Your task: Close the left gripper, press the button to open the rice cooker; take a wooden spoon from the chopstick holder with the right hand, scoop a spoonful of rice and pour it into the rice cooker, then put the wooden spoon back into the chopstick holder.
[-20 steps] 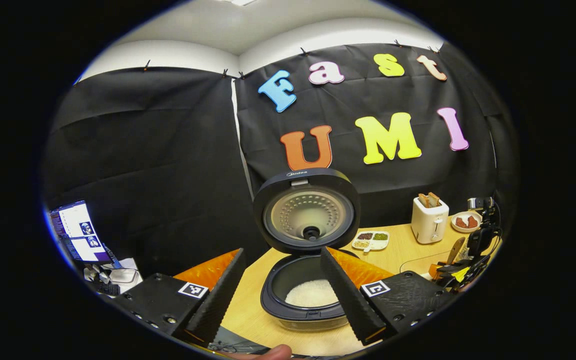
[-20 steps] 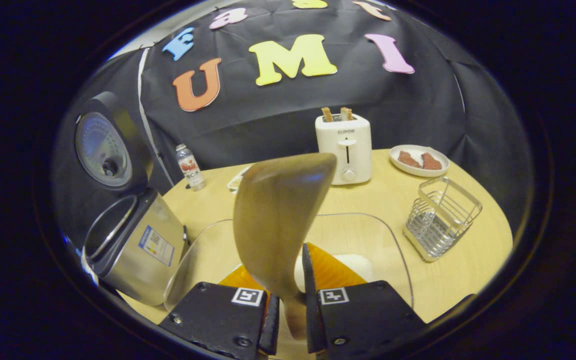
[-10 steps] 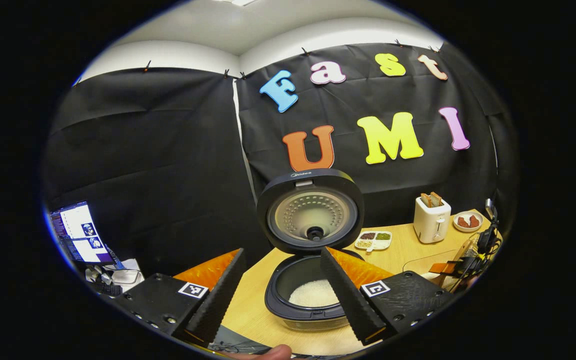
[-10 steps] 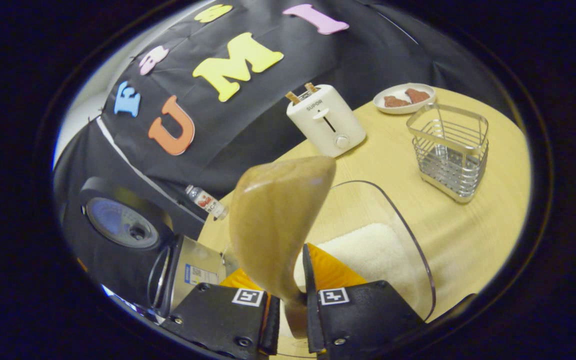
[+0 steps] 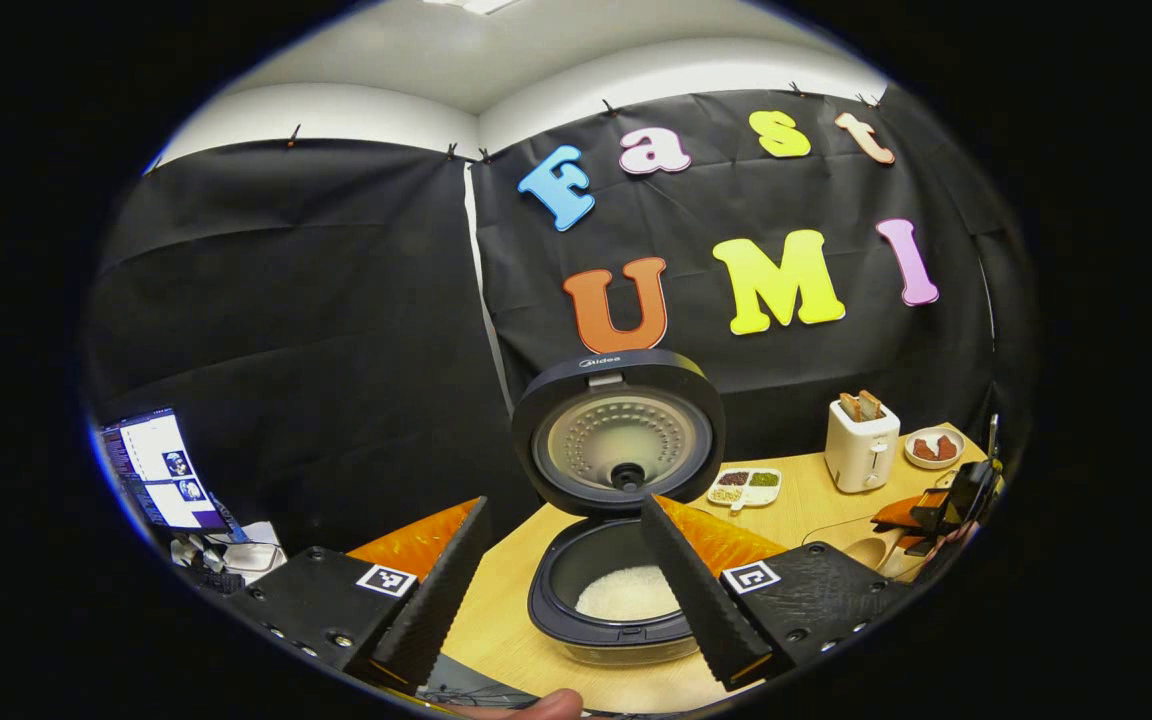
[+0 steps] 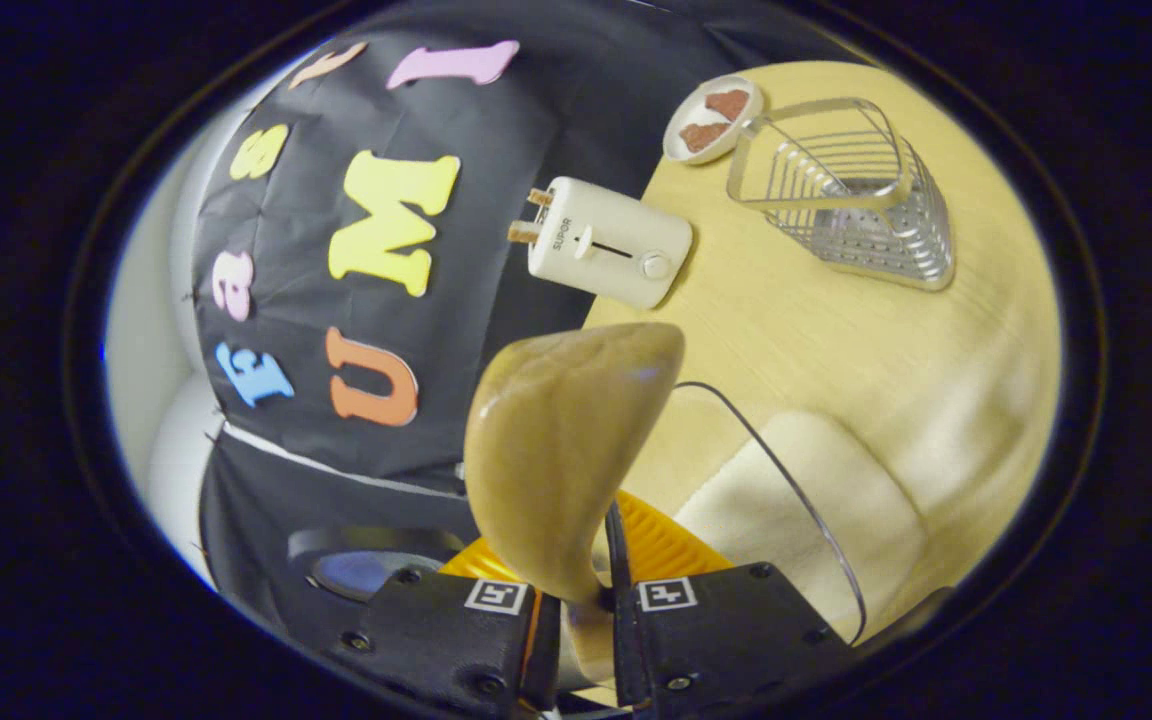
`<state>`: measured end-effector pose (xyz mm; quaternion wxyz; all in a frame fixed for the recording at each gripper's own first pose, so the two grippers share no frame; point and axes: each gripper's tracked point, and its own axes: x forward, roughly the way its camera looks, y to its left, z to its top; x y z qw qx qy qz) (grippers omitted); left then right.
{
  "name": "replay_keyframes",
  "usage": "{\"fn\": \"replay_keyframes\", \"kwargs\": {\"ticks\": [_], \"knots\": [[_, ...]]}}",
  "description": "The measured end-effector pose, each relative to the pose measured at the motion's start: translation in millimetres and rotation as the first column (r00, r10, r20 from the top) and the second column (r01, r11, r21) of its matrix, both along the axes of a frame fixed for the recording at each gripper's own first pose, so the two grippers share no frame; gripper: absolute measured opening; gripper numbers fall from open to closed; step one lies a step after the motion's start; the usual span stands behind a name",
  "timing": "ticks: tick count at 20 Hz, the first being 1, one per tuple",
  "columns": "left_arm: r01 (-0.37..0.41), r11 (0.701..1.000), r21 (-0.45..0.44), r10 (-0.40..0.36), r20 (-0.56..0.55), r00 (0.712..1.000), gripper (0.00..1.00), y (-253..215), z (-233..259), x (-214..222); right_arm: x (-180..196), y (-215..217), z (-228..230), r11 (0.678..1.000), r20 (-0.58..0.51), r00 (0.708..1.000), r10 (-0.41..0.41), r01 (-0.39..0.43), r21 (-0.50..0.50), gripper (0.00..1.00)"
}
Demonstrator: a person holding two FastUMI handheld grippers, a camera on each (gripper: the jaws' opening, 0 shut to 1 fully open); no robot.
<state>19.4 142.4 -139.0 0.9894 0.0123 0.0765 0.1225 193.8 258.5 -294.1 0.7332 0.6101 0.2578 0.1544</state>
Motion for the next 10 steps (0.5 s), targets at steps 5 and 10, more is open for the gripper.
{"fn": "replay_keyframes", "kwargs": {"ticks": [5, 10], "knots": [[0.006, 1.000, 0.008, -0.006, 0.012, 1.000, 0.96, -1.6, 4.6, 0.0, 1.5, -10.5, 27.5, 0.998, 0.022, 1.000, -0.018, 0.016, 0.063, 0.27], [0.001, 1.000, -0.004, -0.001, -0.003, 1.000, 0.96, 2.3, 0.2, -2.3, 1.5, -13.8, 46.2, 0.997, 0.008, 1.000, -0.022, 0.021, 0.076, 0.27]]}}
